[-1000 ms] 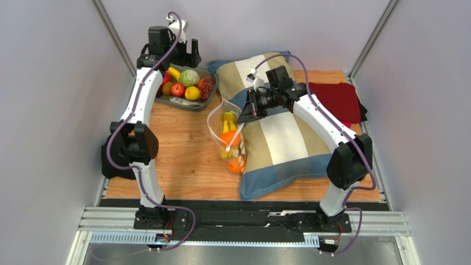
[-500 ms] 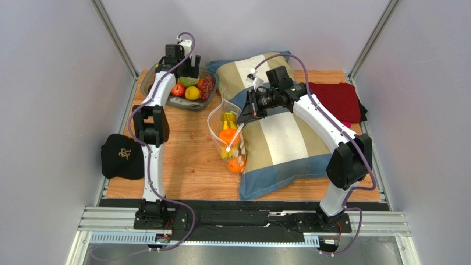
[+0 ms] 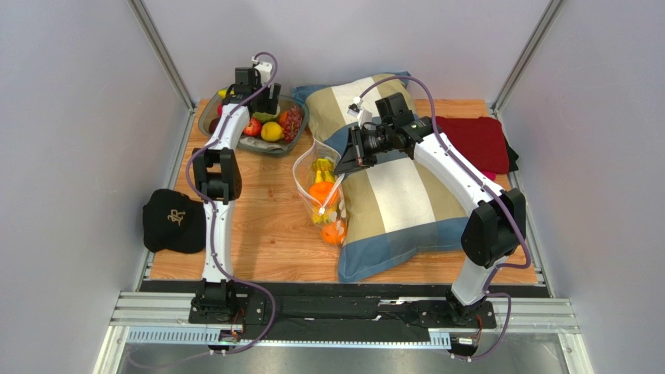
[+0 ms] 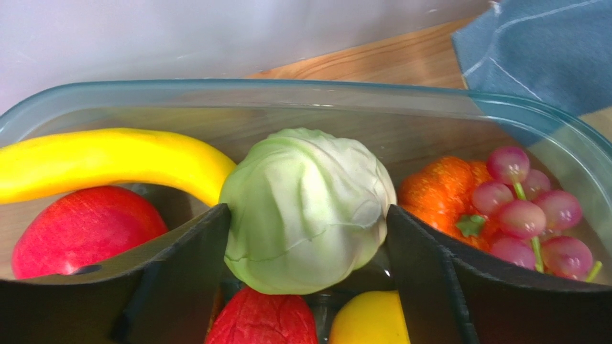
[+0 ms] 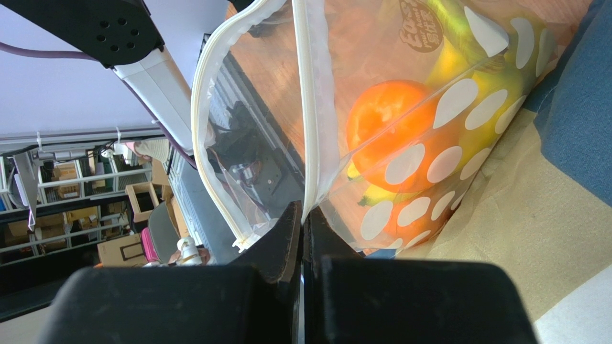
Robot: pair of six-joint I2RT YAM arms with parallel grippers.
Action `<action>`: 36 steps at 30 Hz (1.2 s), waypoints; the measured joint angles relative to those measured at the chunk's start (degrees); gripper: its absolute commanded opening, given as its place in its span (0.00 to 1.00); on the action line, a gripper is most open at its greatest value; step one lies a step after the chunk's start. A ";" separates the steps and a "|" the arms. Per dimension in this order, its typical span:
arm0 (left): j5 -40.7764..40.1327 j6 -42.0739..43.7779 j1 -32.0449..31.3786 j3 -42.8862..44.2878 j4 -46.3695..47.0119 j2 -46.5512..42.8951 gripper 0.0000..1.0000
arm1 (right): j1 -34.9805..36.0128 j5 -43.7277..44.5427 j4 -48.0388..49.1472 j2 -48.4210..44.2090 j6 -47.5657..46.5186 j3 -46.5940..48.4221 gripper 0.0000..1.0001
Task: Place the food in the zip-top bag and seal the zipper
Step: Pick up the fake vegetable from the bin, then place the fake vegetable in the zipper food storage bag.
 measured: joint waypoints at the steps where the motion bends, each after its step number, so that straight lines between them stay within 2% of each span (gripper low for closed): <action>1: 0.02 0.22 0.13 0.72 -0.22 0.44 0.61 | 0.00 0.00 -0.02 0.00 0.00 0.00 0.00; 3: 0.35 0.46 0.35 1.33 -0.83 0.70 0.46 | 0.00 0.00 0.00 0.02 0.00 0.00 0.00; 8: 1.36 1.31 0.46 1.36 -1.60 0.63 0.27 | -0.04 0.00 0.11 0.59 0.02 0.00 0.00; 9: 1.60 1.57 0.46 1.33 -1.86 0.42 0.19 | -0.04 -0.02 0.11 0.63 0.00 0.00 0.00; 11: 2.56 1.92 0.46 0.81 -2.60 -0.50 0.11 | -0.11 0.00 0.26 0.76 0.00 0.00 0.00; 12: 2.86 2.12 0.46 0.33 -2.93 -1.36 0.01 | -0.11 -0.02 0.33 0.76 0.00 0.00 0.00; 20: 6.60 1.99 0.46 -1.46 -5.11 -13.86 0.00 | -0.11 -0.33 0.63 1.38 0.00 0.24 0.00; 24: 13.66 -0.90 0.46 -6.16 -6.23 -25.88 0.00 | -0.11 -0.46 0.76 2.14 0.00 0.98 0.00; 29: 26.75 -6.10 -1.11 -21.40 -6.27 -46.56 0.00 | -0.11 -0.83 0.61 2.47 -0.02 1.33 0.00; 34: 36.41 -8.81 -9.88 -38.93 -5.99 -65.05 0.00 | -0.11 -1.33 0.37 2.62 0.00 1.88 0.00; 36: 38.71 -9.44 -12.92 -43.91 -6.51 -68.81 0.00 | -0.11 -1.57 0.26 2.64 0.00 2.05 0.00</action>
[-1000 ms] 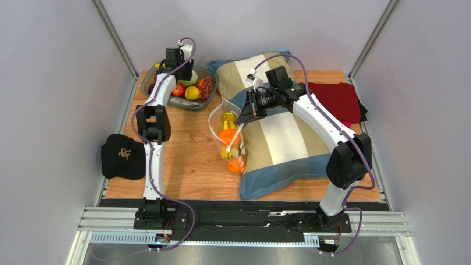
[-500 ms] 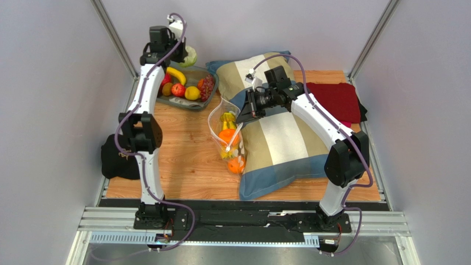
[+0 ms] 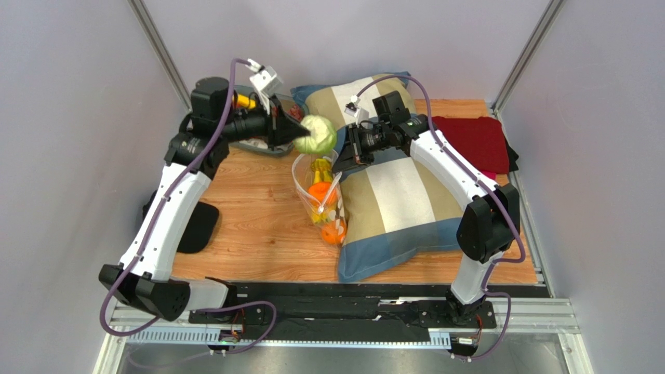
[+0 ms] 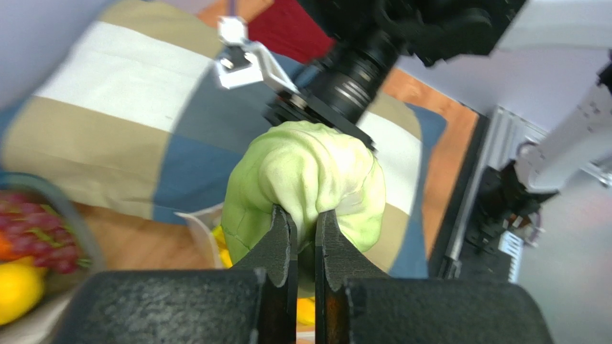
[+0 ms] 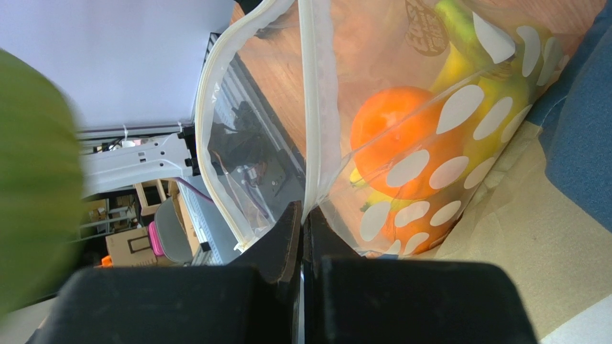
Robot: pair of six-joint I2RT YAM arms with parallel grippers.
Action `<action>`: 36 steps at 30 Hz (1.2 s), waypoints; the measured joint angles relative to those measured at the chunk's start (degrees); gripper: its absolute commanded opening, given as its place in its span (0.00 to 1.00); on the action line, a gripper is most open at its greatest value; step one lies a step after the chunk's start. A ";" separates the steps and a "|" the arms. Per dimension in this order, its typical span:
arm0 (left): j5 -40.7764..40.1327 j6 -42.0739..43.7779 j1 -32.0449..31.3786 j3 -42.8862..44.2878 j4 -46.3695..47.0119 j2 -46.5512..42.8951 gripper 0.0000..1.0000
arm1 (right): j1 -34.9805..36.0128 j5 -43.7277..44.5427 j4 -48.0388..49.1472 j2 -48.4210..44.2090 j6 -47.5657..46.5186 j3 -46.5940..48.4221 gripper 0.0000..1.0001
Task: Place the food in the zip-top bag and seal the zipper
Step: Place the fake vegetable in the zipper food storage bag.
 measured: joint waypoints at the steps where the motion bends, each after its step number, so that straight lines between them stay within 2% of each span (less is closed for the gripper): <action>1: 0.52 -0.31 -1.09 -2.60 0.07 -1.29 0.00 | 0.00 -0.09 -0.11 0.07 0.00 0.11 0.00; 7: 0.20 -0.98 -4.04 -14.36 -2.36 -0.59 0.00 | 0.00 0.26 -0.83 0.31 -0.46 0.42 0.00; 10: -2.43 -1.03 -4.09 -15.50 -3.61 0.15 0.00 | -0.48 0.55 -1.86 1.14 -0.57 0.42 0.00; 17: -8.90 1.86 -4.48 -13.00 -10.84 4.48 0.00 | -0.55 -2.21 -1.51 1.18 -0.46 0.70 0.00; 24: -6.40 13.66 -10.08 -5.86 -23.65 10.14 0.05 | -0.46 -3.10 -1.18 1.18 0.02 1.57 0.00; 30: -7.54 20.90 -15.50 -2.97 -30.53 14.27 0.16 | -0.31 -4.68 -1.05 1.18 1.07 1.60 0.00; 33: -9.53 22.45 -16.28 -2.99 -32.26 16.90 0.25 | -0.31 -5.22 -0.63 1.18 1.42 1.60 0.00; 35: -11.19 22.75 -16.70 -3.54 -32.02 17.73 0.34 | -0.31 -5.60 -0.37 1.18 1.62 1.60 0.00; 36: -11.82 22.84 -16.85 -3.82 -31.82 17.75 0.41 | -0.31 -5.70 -0.31 1.18 1.68 1.60 0.00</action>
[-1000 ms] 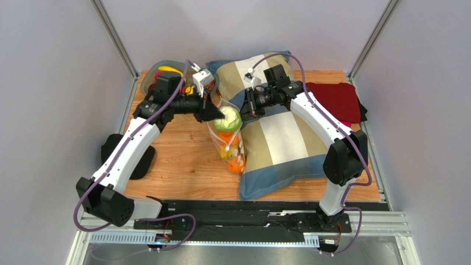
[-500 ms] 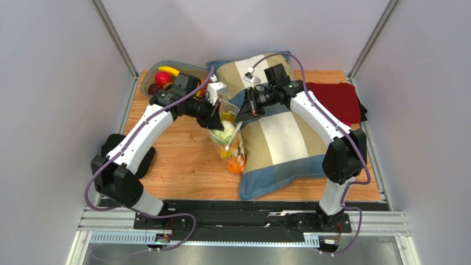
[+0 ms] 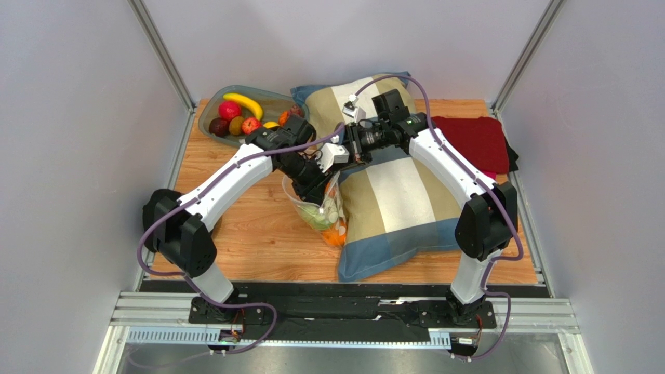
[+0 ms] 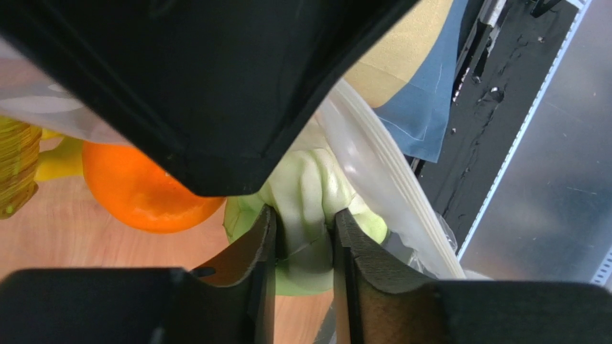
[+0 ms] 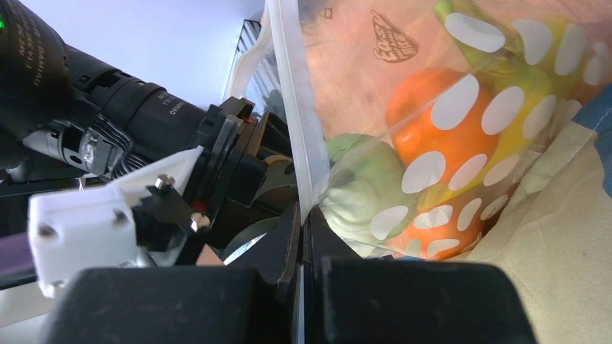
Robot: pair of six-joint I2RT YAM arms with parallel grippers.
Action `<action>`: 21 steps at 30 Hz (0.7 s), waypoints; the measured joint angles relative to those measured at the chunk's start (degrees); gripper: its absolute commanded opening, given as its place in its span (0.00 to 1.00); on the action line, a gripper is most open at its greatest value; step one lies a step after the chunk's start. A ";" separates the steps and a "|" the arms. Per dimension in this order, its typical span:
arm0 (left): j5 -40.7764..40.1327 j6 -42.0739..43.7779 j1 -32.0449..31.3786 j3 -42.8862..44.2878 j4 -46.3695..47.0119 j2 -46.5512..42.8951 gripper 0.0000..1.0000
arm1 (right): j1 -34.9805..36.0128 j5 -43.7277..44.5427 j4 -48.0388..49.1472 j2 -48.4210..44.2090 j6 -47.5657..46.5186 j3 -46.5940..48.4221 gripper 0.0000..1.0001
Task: Place the food in the zip-top bag and seal the zipper
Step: Place the fake vegetable in the zipper food storage bag.
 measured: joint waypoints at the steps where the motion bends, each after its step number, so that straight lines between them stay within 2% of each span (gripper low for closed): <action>1: -0.50 0.09 -0.15 -0.13 0.09 0.00 0.45 | 0.00 -0.24 0.04 0.00 0.02 0.00 0.00; 2: -0.76 0.15 -0.35 -0.17 0.33 -0.11 0.50 | 0.00 -0.31 0.04 0.00 0.02 0.00 0.00; 3: -0.79 0.20 -0.55 -0.35 0.70 -0.26 0.66 | 0.00 -0.44 0.04 0.00 0.02 0.00 0.00; 4: -0.76 0.24 -0.70 -0.59 0.98 -0.66 0.74 | 0.00 -0.63 0.04 0.00 0.02 0.00 0.00; 6: -0.44 0.28 -0.81 -0.90 1.25 -1.90 0.80 | 0.00 -0.83 0.02 0.00 0.02 0.00 0.00; 11: 0.42 -0.55 -0.74 1.07 0.48 -7.37 0.85 | 0.00 -1.27 0.07 0.00 0.00 -0.04 0.00; 15: 1.97 -0.50 1.40 10.36 -2.03 -8.61 0.85 | -0.02 -1.27 0.35 0.00 -0.02 -0.20 0.00; 17: 3.19 -0.55 4.20 13.99 -2.43 -8.63 0.86 | -0.02 -1.27 0.74 0.00 -0.09 -0.48 0.00; 18: 3.93 -0.81 6.75 15.61 -2.36 -8.66 0.89 | -0.02 -1.25 0.87 0.00 -0.11 -0.59 0.00; 21: 4.07 -3.23 15.32 16.50 1.05 -9.01 0.90 | -0.02 -1.31 1.11 -0.09 -0.20 -1.20 0.00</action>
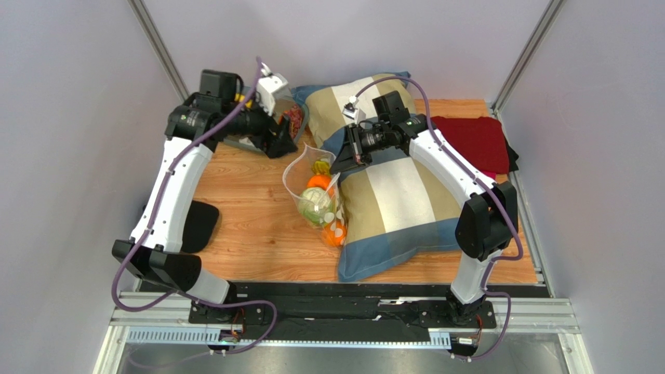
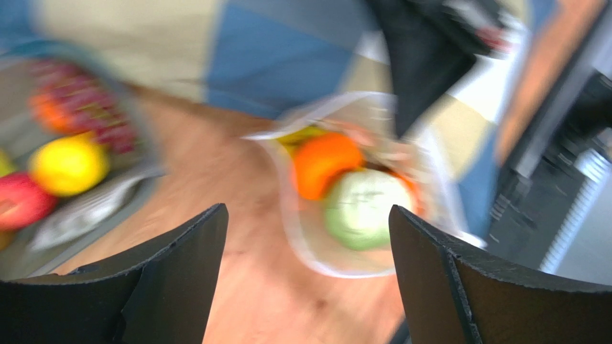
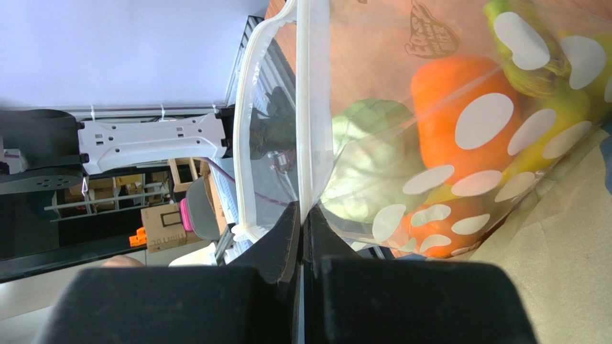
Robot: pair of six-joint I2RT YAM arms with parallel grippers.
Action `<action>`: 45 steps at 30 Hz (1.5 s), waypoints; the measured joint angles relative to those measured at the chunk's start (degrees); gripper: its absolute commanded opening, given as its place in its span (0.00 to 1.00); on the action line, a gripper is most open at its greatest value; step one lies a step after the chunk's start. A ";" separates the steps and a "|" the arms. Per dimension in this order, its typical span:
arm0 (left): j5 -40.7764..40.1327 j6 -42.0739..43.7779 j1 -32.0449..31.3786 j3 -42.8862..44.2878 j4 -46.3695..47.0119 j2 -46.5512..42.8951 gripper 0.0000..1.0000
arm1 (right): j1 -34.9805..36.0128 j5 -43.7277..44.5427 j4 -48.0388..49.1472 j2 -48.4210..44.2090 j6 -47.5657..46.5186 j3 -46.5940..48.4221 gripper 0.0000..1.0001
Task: Place the food in the zip-top bag and seal the zipper
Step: Pick up the fake fruit from the bin.
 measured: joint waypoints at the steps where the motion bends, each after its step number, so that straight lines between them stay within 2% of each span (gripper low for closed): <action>1: -0.98 -0.76 2.49 0.00 1.44 0.24 0.90 | -0.04 -0.02 0.02 -0.02 -0.02 -0.22 0.00; 5: -5.81 -2.86 9.01 0.57 7.82 4.24 0.90 | -0.07 -0.07 0.00 -0.07 -0.28 -0.33 0.00; 10: -11.58 -5.66 12.87 8.17 14.47 19.56 0.90 | -0.39 -0.04 -0.13 -0.13 -0.76 -0.33 0.00; 14: -16.24 -5.92 13.94 13.57 16.65 31.39 0.91 | -0.72 -0.04 -0.26 -0.13 -0.96 -0.33 0.00; 18: -19.19 -4.57 14.16 15.78 18.16 39.10 0.92 | -0.87 -0.04 -0.26 -0.13 -1.07 -0.33 0.00; 28: -20.41 3.10 14.14 18.21 22.97 50.27 0.89 | -1.16 -0.07 -0.44 -0.13 -1.33 -0.33 0.00; 31: -20.02 4.94 14.14 18.75 23.56 52.61 0.83 | -1.22 -0.07 -0.48 -0.13 -1.42 -0.33 0.00; 35: -19.78 6.47 14.03 19.82 23.04 53.53 0.61 | -1.44 -0.07 -0.55 -0.13 -1.51 -0.33 0.00; 40: -18.88 6.54 14.05 20.20 22.45 52.81 0.47 | -1.53 -0.07 -0.68 -0.13 -1.53 -0.33 0.00; 41: -18.51 6.12 14.05 19.96 22.21 52.02 0.42 | -1.53 -0.07 -0.68 -0.13 -1.51 -0.33 0.00; 45: -16.41 4.26 14.34 13.92 22.12 43.10 0.37 | -1.53 -0.07 -0.68 -0.13 -1.53 -0.79 0.00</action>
